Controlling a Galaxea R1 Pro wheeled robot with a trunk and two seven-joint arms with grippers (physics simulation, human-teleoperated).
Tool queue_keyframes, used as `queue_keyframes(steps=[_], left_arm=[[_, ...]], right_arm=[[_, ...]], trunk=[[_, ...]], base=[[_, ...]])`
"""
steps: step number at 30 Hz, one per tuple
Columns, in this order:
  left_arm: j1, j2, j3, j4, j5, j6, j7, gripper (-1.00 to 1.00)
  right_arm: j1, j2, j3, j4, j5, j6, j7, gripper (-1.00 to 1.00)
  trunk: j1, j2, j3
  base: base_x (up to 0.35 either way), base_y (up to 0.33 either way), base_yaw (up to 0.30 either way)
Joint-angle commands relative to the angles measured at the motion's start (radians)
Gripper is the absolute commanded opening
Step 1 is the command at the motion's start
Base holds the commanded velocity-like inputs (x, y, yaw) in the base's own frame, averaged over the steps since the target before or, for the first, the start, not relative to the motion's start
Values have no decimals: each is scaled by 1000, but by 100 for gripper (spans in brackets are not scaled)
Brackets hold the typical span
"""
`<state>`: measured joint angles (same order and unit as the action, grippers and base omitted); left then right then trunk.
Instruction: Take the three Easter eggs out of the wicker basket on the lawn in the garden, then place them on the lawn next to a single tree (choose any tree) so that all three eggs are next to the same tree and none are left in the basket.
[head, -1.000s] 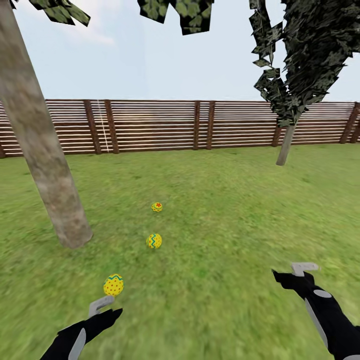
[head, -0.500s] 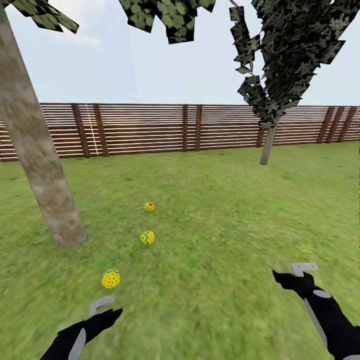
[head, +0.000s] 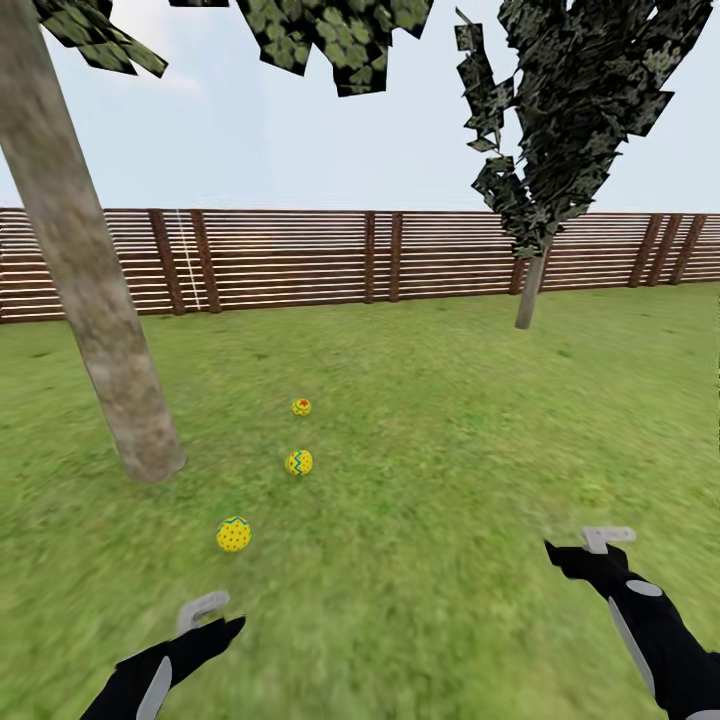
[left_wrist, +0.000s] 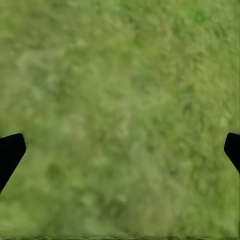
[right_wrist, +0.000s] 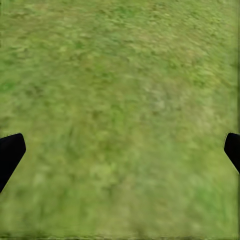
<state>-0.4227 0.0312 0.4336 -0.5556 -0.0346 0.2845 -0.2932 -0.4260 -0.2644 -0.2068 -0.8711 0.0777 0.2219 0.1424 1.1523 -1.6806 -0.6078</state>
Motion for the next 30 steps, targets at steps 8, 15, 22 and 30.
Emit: queue_keyframes(steps=[8, 15, 22, 30], left_arm=[[-1, -1, 9, -3, 3, 7, -9, 100], [-1, -1, 8, -3, 2, 7, -9, 100], [-1, -1, 8, -3, 4, 6, -9, 100], [-1, -1, 8, -3, 3, 5, -18, 100]], right_arm=[[0, -1, -3, -2, 8, 5, 8, 100], [0, 0, -3, -2, 8, 5, 8, 100], [0, 0, -3, -2, 8, 5, 8, 100], [0, 0, -3, -2, 8, 5, 8, 100]], trunk=[[-31, 56, 25], [-58, 105, 51], [-85, 154, 78], [-116, 210, 110]], base=[[-341, 0, 0], [-340, 0, 0], [-324, 0, 0], [-54, 0, 0]])
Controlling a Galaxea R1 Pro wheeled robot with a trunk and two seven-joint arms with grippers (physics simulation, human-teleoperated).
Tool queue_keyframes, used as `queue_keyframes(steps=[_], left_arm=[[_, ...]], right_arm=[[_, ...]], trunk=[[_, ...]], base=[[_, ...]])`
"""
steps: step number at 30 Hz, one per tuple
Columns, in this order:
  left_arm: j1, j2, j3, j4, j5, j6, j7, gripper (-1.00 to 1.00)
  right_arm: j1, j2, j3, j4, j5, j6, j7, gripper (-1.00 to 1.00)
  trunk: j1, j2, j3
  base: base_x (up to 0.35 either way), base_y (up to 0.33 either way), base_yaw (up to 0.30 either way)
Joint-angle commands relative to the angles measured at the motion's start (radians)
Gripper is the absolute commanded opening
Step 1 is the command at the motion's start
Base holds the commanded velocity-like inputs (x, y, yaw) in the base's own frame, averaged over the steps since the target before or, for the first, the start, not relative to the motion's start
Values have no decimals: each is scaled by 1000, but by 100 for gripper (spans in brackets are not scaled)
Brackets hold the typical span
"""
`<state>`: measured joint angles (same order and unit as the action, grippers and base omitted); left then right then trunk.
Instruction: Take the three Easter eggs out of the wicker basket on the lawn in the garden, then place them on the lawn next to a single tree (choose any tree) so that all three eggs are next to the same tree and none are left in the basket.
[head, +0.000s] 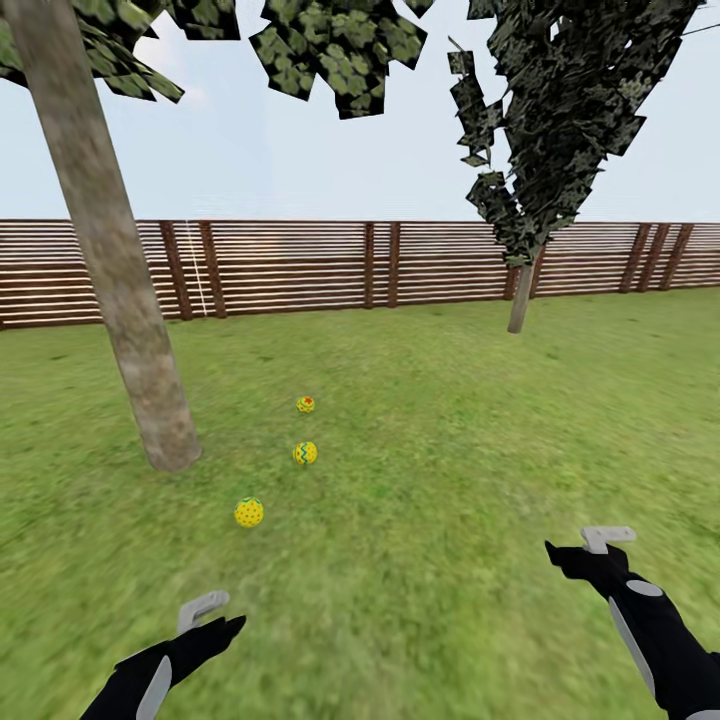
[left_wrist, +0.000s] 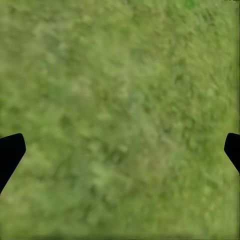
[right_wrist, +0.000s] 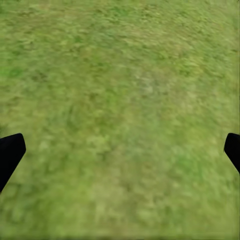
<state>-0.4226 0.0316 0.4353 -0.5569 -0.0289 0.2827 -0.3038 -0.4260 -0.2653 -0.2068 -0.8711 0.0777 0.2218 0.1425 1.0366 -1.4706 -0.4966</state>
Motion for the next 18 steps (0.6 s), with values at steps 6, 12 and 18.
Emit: queue_keyframes(steps=[6, 12, 18], left_arm=[[-1, -1, 7, -1, -3, 7, -8, 100], [-1, -1, 7, -1, -3, 7, -10, 100], [-1, -2, 7, -1, -4, 7, -9, 100]], right_arm=[[0, 1, -3, 0, 8, 5, 8, 100], [0, 1, -3, 19, 8, 4, 7, 100], [0, 1, -3, 21, 8, 4, 7, 100]], trunk=[[-23, 42, 24], [-46, 84, 50], [-69, 126, 76]], base=[[-38, 0, 0], [-101, 0, 0], [-6, 0, 0]])
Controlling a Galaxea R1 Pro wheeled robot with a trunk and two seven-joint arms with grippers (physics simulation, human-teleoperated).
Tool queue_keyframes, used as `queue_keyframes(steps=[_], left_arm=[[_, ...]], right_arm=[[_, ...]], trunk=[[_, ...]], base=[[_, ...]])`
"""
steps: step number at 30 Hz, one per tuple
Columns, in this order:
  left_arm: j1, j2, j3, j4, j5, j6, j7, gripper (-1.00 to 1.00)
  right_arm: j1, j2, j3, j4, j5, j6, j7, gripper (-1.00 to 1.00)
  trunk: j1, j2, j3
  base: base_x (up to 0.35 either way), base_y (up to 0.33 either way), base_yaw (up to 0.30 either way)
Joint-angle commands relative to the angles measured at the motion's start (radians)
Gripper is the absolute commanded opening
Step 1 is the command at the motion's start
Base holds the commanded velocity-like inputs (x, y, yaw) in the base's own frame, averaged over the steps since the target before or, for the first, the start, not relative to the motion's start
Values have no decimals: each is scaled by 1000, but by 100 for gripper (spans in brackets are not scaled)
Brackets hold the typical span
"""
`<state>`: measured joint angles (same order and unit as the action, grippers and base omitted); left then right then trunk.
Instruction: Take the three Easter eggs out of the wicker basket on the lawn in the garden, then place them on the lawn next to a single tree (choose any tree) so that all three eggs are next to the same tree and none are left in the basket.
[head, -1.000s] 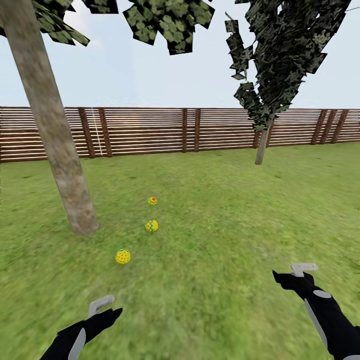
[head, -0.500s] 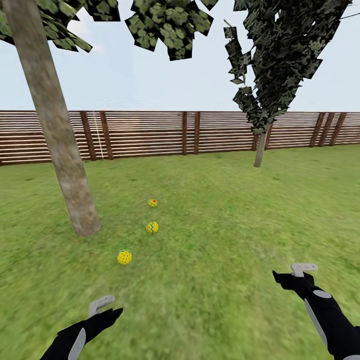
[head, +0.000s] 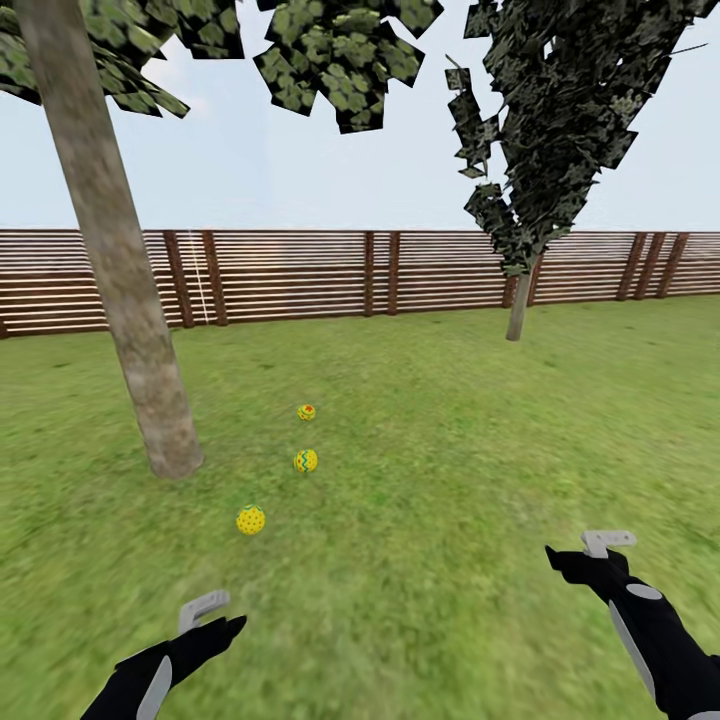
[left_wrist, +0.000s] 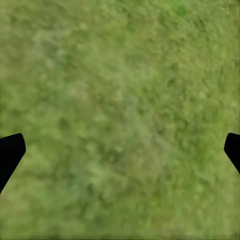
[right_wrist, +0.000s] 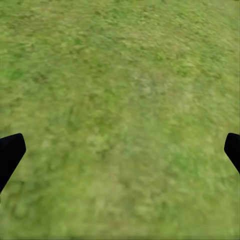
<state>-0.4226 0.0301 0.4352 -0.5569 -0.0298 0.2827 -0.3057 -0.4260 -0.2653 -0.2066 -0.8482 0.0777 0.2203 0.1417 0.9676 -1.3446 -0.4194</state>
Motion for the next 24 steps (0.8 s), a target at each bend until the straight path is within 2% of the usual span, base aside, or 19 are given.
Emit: queue_keyframes(steps=[1, 12, 19, 24], left_arm=[[-1, -1, 7, -1, -3, 7, -7, 100], [-1, -1, 7, -1, -4, 7, -8, 100], [-1, -12, 6, -1, -4, 7, -6, 100], [-1, -13, 5, 0, -7, 8, -3, 100]], right_arm=[[0, 0, -4, -2, 8, 5, 8, 100], [0, 0, -4, -2, 9, 5, 8, 100], [0, 0, -4, 0, 8, 5, 8, 100], [0, -1, -4, 0, 8, 7, 9, 100]], trunk=[[-4, 7, 3], [-46, 84, 53], [-73, 133, 86], [-92, 168, 109]], base=[[0, 0, 0], [0, 0, 0], [0, 0, -2], [0, 0, -98]])
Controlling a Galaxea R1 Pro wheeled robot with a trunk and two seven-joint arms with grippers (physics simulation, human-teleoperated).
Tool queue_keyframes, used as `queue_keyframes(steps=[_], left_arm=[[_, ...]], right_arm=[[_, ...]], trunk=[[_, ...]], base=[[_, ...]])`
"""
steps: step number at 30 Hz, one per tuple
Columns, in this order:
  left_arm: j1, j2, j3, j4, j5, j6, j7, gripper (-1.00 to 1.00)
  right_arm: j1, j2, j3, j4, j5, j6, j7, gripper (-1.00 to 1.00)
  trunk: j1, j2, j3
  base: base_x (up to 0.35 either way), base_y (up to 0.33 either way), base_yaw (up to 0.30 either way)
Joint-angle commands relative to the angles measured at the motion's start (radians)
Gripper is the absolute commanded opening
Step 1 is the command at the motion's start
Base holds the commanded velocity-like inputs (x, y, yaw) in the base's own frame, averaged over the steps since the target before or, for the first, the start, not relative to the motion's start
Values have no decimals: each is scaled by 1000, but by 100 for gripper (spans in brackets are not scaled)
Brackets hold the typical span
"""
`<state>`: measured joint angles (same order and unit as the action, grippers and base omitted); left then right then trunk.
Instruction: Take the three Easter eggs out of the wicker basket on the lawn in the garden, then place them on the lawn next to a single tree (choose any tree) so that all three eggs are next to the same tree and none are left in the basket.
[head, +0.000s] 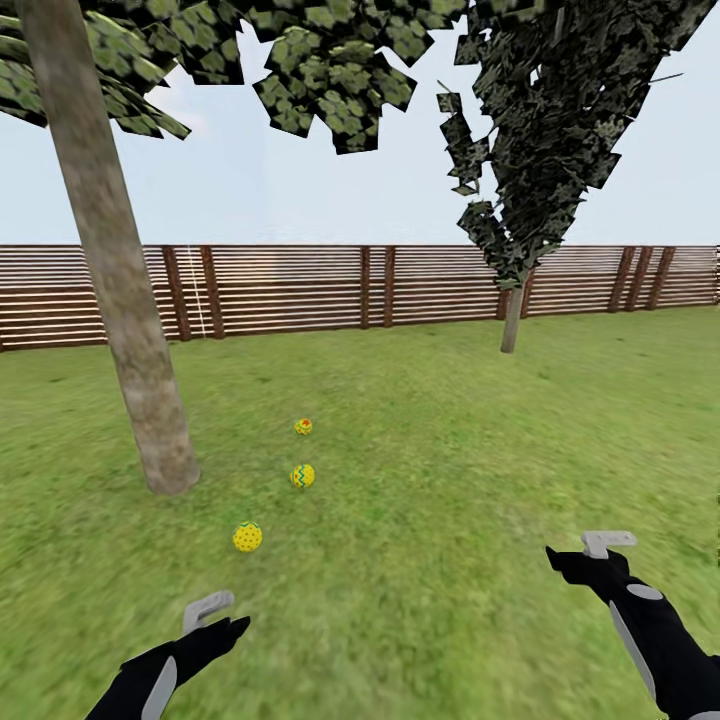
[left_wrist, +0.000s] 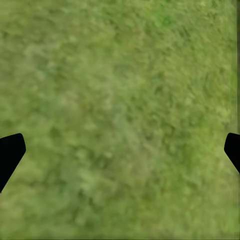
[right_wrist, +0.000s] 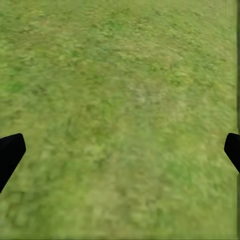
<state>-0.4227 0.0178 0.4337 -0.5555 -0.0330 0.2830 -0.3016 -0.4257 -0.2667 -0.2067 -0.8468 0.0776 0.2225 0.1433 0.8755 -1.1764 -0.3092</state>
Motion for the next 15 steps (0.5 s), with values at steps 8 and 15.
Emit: queue_keyframes(steps=[8, 15], left_arm=[[-1, -1, 7, -1, -5, 8, -7, 100], [-1, -1, 7, -1, -4, 9, -4, 100]], right_arm=[[-1, 0, -3, 1, 8, 6, 9, 100], [-1, 1, -3, 14, 8, 5, 9, 100]], trunk=[[-31, 55, 36], [-58, 104, 69]], base=[[0, 0, -146], [0, 0, -149]])
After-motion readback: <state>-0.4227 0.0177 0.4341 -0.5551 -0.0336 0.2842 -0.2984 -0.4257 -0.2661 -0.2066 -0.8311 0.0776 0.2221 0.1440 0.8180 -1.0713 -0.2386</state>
